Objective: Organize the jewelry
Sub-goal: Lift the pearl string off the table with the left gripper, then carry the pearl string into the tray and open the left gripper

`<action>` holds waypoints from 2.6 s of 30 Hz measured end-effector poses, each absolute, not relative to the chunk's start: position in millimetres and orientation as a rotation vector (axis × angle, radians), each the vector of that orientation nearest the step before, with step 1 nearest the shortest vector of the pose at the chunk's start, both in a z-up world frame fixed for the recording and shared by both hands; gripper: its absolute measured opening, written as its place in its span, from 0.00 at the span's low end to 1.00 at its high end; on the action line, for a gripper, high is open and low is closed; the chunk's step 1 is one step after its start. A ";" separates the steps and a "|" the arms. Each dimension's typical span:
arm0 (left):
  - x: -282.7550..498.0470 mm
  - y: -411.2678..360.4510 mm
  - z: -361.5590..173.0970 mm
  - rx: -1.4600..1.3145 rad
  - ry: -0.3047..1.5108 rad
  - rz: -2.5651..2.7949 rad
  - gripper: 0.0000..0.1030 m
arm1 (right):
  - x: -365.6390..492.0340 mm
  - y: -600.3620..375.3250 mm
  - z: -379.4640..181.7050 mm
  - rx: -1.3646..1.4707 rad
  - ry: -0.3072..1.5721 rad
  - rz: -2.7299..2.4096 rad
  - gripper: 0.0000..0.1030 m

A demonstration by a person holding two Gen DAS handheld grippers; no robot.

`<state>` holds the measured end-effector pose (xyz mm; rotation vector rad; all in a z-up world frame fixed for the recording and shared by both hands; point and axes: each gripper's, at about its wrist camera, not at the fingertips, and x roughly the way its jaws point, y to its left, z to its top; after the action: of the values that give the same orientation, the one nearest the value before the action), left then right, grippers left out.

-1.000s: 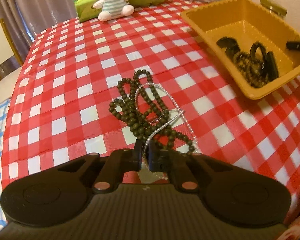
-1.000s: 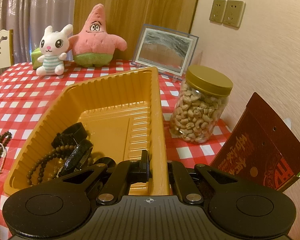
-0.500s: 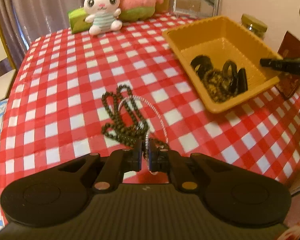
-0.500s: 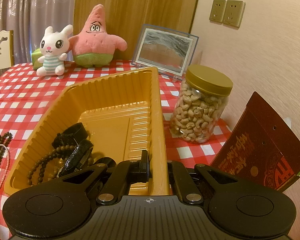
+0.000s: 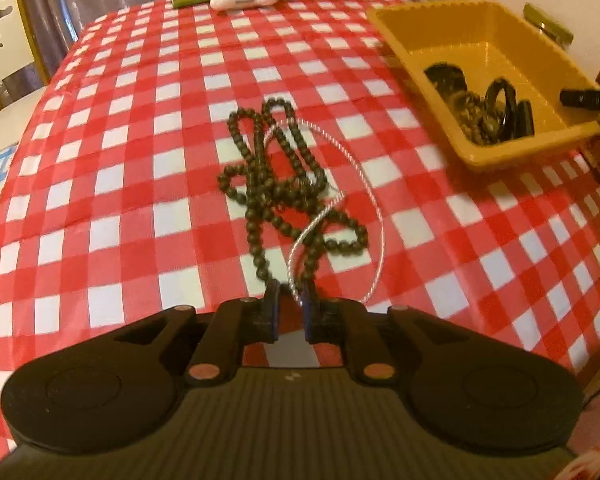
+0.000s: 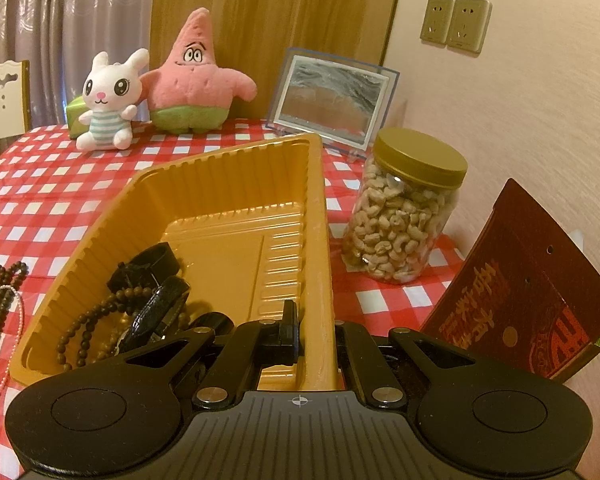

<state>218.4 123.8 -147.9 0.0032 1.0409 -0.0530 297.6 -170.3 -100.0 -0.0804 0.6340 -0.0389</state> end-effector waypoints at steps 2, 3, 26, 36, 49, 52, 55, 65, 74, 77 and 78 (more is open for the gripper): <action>221.9 124.2 -146.1 0.004 1.029 -0.056 0.10 | 297.0 -169.4 -100.2 -0.082 0.632 -0.039 0.03; 224.6 123.9 -146.5 0.013 1.029 -0.059 0.10 | 296.7 -169.4 -100.5 -0.082 0.631 -0.039 0.03; 236.9 106.4 -76.0 -0.092 0.869 -0.187 0.01 | 297.1 -170.2 -100.5 -0.074 0.635 -0.042 0.03; 245.7 102.8 -12.9 -0.120 0.719 -0.217 0.01 | 297.0 -169.1 -98.7 -0.071 0.632 -0.039 0.03; 263.8 90.2 38.7 -0.089 0.601 -0.266 0.01 | 297.6 -169.6 -97.9 -0.066 0.631 -0.030 0.03; 270.6 82.3 47.9 -0.074 0.576 -0.289 0.01 | 298.0 -170.0 -98.1 -0.063 0.631 -0.029 0.03; 278.2 70.7 54.4 -0.071 0.555 -0.321 0.01 | 298.8 -170.4 -98.1 -0.058 0.630 -0.027 0.03; 319.6 25.9 61.6 -0.103 0.493 -0.425 0.01 | 302.0 -172.2 -98.6 -0.045 0.630 -0.024 0.03; 352.9 -6.9 30.5 -0.116 0.570 -0.476 0.02 | 302.6 -173.1 -99.4 -0.037 0.636 -0.018 0.03; 359.0 -15.0 11.0 -0.107 0.628 -0.489 0.02 | 303.0 -173.0 -100.1 -0.033 0.640 -0.022 0.03; 358.9 -16.3 5.7 -0.106 0.642 -0.489 0.03 | 303.3 -173.6 -100.2 -0.033 0.641 -0.022 0.03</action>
<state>358.9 -16.3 5.7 -0.1059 0.6421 -0.4893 303.3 -173.6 -100.2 -0.0329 0.6411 -0.0223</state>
